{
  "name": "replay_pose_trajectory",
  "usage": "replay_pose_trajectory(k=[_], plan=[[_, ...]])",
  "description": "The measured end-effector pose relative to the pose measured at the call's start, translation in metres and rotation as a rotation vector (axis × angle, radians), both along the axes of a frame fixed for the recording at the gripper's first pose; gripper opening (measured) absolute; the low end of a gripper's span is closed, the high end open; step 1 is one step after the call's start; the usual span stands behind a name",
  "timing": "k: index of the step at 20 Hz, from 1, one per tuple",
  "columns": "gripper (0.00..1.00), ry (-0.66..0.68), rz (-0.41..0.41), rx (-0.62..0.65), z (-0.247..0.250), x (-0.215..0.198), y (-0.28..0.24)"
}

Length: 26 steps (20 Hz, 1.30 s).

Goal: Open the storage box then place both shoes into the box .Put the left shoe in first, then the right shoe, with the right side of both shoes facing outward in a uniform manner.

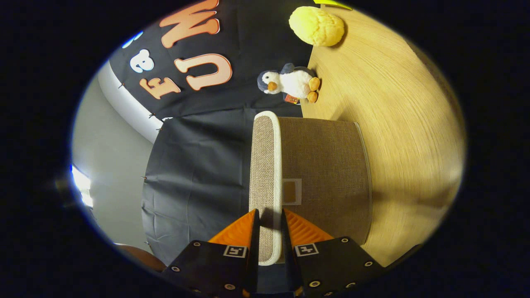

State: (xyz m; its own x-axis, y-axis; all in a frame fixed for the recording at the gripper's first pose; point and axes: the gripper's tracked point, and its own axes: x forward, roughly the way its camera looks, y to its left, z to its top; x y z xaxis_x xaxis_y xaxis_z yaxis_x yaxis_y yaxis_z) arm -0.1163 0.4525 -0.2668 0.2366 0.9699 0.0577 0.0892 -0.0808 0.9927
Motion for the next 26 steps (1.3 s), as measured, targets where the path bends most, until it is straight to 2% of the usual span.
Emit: replay_pose_trajectory(k=[1,6,7,9,13,18,26], plan=[[0.29,0.006,0.002,0.011,0.004,-0.001,-0.002],[0.11,0.059,-0.011,-0.143,-0.022,0.008,-0.001],[0.07,0.062,-0.005,-0.126,-0.013,0.008,-0.004],[0.03,0.018,-0.004,-0.130,0.000,0.008,-0.004],[0.03,-0.045,-0.003,-0.244,-0.001,0.011,0.002],[0.01,0.019,0.043,-0.269,-0.001,0.006,0.012],[0.00,-0.057,0.037,-0.377,0.001,0.011,0.013]])
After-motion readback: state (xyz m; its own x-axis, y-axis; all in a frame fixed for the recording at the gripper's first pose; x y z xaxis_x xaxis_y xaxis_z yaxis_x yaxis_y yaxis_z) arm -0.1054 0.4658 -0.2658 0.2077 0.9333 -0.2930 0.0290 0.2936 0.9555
